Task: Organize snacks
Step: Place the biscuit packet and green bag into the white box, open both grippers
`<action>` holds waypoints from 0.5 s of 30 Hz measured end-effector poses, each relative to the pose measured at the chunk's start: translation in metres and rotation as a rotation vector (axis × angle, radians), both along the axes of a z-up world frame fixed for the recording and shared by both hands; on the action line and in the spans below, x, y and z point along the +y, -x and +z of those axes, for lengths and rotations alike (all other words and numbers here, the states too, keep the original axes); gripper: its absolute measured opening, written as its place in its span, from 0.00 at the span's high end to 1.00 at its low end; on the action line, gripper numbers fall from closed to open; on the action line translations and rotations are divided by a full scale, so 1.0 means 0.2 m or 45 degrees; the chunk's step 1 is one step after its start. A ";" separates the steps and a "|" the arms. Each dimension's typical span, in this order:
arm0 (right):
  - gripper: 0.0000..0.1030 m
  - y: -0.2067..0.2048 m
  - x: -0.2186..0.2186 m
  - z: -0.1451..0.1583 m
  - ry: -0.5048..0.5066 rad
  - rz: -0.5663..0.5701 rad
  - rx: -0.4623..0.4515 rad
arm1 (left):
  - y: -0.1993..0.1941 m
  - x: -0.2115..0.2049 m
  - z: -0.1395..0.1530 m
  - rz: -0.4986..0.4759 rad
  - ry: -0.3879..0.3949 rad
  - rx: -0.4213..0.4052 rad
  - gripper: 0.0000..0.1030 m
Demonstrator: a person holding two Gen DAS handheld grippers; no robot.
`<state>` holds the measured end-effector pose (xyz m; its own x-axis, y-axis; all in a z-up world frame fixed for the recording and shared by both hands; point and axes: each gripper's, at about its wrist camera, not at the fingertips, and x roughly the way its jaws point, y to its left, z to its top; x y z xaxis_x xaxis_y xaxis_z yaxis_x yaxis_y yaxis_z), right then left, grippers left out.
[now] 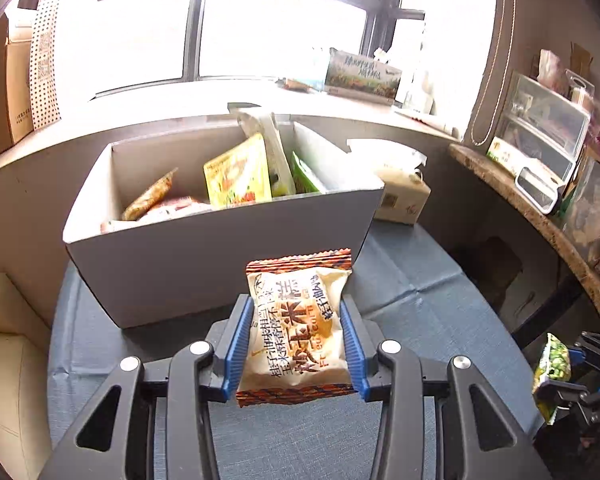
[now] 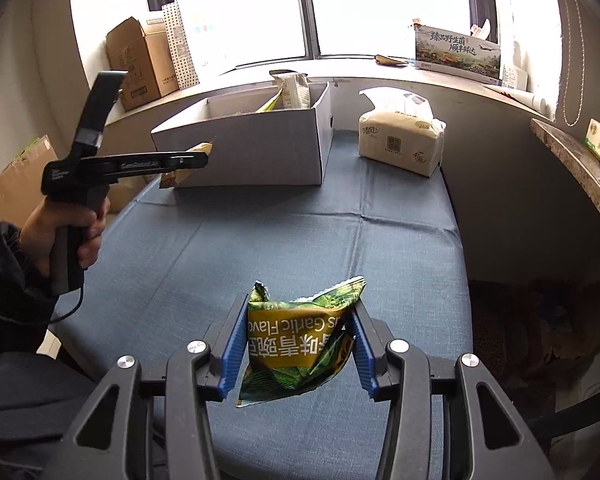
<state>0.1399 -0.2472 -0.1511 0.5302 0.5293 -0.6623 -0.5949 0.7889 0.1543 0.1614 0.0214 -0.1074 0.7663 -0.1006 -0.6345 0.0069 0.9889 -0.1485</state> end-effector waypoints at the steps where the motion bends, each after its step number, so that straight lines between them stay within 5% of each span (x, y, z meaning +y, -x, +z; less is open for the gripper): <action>1: 0.51 -0.03 0.03 0.03 -0.022 0.009 -0.009 | 0.03 0.02 0.05 0.003 0.006 -0.037 0.55; 7: 0.51 -0.26 0.29 0.24 -0.112 0.056 -0.065 | -0.01 0.19 0.27 0.057 -0.037 -0.178 0.55; 15: 0.51 -0.75 0.70 0.51 -0.210 0.053 -0.071 | -0.45 0.48 0.28 0.259 -0.005 -0.069 0.54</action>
<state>0.2907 -0.1063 -0.0492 0.5388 0.6505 -0.5353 -0.6378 0.7301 0.2453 0.2507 0.1169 -0.0508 0.8034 0.0622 -0.5922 -0.1852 0.9713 -0.1492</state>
